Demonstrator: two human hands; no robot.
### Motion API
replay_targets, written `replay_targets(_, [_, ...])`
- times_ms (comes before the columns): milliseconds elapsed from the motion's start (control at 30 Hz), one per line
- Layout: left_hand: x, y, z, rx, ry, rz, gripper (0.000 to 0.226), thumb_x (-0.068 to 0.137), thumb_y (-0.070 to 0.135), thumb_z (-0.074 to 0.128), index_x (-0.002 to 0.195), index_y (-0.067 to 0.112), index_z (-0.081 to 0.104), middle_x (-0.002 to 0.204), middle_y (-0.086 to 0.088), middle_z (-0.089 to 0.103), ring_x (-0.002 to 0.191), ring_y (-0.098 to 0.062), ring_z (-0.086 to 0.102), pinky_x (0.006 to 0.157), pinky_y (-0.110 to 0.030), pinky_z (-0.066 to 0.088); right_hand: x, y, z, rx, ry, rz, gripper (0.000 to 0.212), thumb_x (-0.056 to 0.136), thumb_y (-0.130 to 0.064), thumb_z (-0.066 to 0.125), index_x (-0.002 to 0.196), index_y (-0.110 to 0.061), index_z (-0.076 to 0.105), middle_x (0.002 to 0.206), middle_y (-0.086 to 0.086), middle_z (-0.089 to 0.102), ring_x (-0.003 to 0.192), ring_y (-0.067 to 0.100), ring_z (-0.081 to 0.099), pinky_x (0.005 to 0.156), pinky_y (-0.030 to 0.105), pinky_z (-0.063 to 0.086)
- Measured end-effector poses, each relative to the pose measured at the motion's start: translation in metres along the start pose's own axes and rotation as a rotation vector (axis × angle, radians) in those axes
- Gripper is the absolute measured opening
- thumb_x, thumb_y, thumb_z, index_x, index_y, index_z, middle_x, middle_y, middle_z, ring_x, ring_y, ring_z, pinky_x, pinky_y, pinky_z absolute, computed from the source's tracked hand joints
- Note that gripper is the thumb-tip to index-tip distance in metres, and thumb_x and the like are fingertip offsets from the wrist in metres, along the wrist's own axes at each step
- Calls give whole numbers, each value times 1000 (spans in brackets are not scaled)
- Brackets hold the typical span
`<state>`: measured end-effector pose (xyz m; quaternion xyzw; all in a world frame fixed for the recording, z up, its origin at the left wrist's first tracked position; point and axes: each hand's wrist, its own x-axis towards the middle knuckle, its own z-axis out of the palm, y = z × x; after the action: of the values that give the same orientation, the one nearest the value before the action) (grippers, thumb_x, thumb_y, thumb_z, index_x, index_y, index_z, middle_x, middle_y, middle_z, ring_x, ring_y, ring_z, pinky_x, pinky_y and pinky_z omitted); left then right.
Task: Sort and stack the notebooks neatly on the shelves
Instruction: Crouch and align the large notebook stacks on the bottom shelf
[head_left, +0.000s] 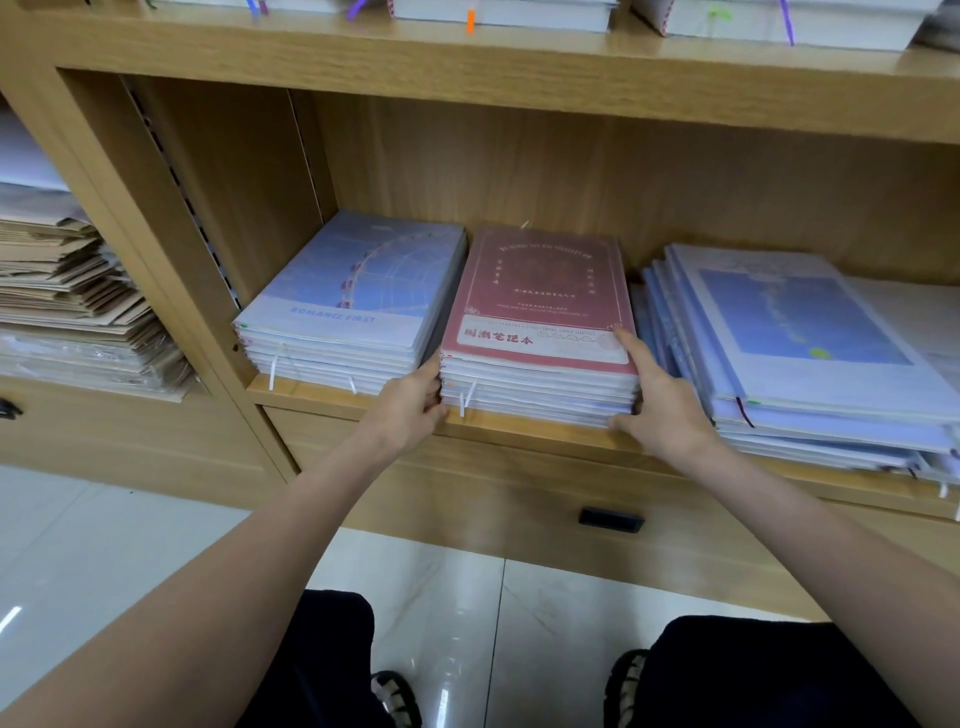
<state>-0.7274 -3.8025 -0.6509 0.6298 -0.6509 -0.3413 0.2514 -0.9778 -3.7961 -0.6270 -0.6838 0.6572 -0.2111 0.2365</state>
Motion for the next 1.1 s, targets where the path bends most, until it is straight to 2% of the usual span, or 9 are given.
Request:
replay_targets(67, [-1, 1, 3, -37, -11, -7, 67, 92, -5, 49, 148, 12, 17, 136, -12, 49, 131, -26, 42, 106, -26, 30, 3, 1, -2, -29, -9, 1, 98, 81, 4, 66, 149, -36, 8, 99, 10, 63, 69, 20, 58, 69, 33, 54])
replay_targets(233, [3, -1, 4, -46, -26, -4, 69, 92, -5, 47, 149, 14, 11, 135, -13, 49, 128, -29, 44, 104, -28, 34, 5, -2, -5, -30, -22, -15, 99, 80, 2, 69, 150, -35, 8, 117, 7, 59, 65, 6, 49, 73, 24, 47])
replay_targets(467, [2, 3, -7, -212, -73, -31, 66, 87, -13, 50, 145, 8, 25, 137, -8, 44, 128, -22, 43, 104, -26, 36, 3, -3, -7, 53, 6, 114, 109, 75, -4, 76, 151, -23, 0, 132, 11, 54, 108, 27, 55, 90, 30, 43])
replay_targets(533, [2, 7, -4, -268, -47, -49, 57, 86, -18, 47, 139, -2, 32, 130, -7, 46, 125, -19, 42, 96, -16, 33, 5, -1, -6, 96, -12, 203, 96, 73, -8, 78, 148, -12, 18, 136, 13, 51, 123, 29, 49, 99, 35, 40])
replay_targets(633, [7, 7, 2, -325, -37, -55, 58, 86, -24, 38, 140, -3, 30, 135, -11, 43, 132, -27, 38, 101, -21, 31, 3, 1, -6, 37, -4, 168, 50, 74, -11, 78, 118, -5, 56, 122, 10, 62, 114, 26, 55, 93, 30, 42])
replay_targets(767, [8, 1, 4, -188, -74, -50, 61, 87, -23, 35, 142, 4, 30, 139, -12, 44, 133, -24, 38, 91, -9, 28, 3, 0, -6, 30, 19, 117, 41, 77, -10, 75, 114, -5, 60, 118, 10, 64, 113, 26, 57, 94, 29, 41])
replay_targets(933, [12, -4, 7, 3, 145, -33, 30, 86, -10, 52, 114, 0, 57, 105, -17, 66, 102, -29, 61, 95, -29, 45, 0, 0, 2, 66, 51, 124, 38, 81, -9, 71, 116, -5, 57, 119, 9, 63, 115, 25, 56, 94, 28, 40])
replay_targets(1000, [11, 0, 7, -1, 167, -32, 24, 85, -8, 57, 108, -1, 60, 94, -15, 64, 91, -25, 60, 95, -28, 44, -2, 1, 3, 86, 56, 133, 37, 83, -7, 69, 118, -4, 57, 121, 9, 62, 116, 24, 55, 91, 24, 38])
replay_targets(1100, [10, 2, 1, -2, 153, -20, 26, 86, -4, 60, 111, -7, 60, 104, -18, 67, 101, -27, 62, 94, -25, 42, -1, 0, 2, 78, 48, 135, 36, 82, -7, 69, 116, -2, 59, 120, 10, 63, 114, 23, 57, 87, 19, 37])
